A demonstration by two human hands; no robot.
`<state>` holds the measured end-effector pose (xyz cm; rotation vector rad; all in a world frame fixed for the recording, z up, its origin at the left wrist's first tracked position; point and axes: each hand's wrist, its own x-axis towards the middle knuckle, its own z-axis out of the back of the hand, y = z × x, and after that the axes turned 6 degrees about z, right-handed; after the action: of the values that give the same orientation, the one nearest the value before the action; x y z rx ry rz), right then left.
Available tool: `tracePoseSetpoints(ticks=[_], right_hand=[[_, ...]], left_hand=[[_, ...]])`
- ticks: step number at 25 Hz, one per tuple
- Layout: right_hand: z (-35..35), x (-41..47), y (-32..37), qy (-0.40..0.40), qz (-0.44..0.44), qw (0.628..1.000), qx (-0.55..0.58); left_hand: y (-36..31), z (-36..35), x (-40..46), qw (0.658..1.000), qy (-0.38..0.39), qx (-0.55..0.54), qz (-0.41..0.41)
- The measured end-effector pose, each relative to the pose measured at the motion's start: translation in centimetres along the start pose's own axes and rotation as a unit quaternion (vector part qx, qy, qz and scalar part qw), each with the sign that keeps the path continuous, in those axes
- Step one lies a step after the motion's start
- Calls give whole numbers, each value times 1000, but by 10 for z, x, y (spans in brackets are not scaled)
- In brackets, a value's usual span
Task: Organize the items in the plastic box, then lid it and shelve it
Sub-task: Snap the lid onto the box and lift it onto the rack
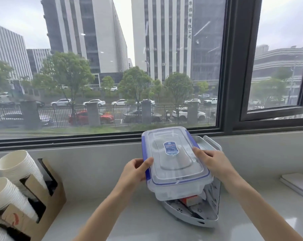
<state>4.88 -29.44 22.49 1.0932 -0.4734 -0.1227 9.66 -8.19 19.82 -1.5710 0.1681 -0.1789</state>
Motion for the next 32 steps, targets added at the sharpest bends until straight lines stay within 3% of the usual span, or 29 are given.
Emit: tracePoseSetpoints(ticks=[5, 10, 14, 24, 32], right_hand=[[23, 42, 9, -1, 20, 1000, -5], [38, 70, 12, 47, 23, 996, 71], [44, 97, -1, 39, 22, 993, 113], [59, 176, -50, -18, 32, 995, 93], [52, 200, -80, 18, 35, 999, 26]], left_hand=[[-30, -21, 32, 1000, 9, 6, -17], [-50, -44, 67, 1000, 2, -2, -15], [-52, -64, 97, 999, -24, -32, 20], [-44, -107, 150, 990, 6, -124, 63], [-18, -113, 164, 992, 27, -101, 73]])
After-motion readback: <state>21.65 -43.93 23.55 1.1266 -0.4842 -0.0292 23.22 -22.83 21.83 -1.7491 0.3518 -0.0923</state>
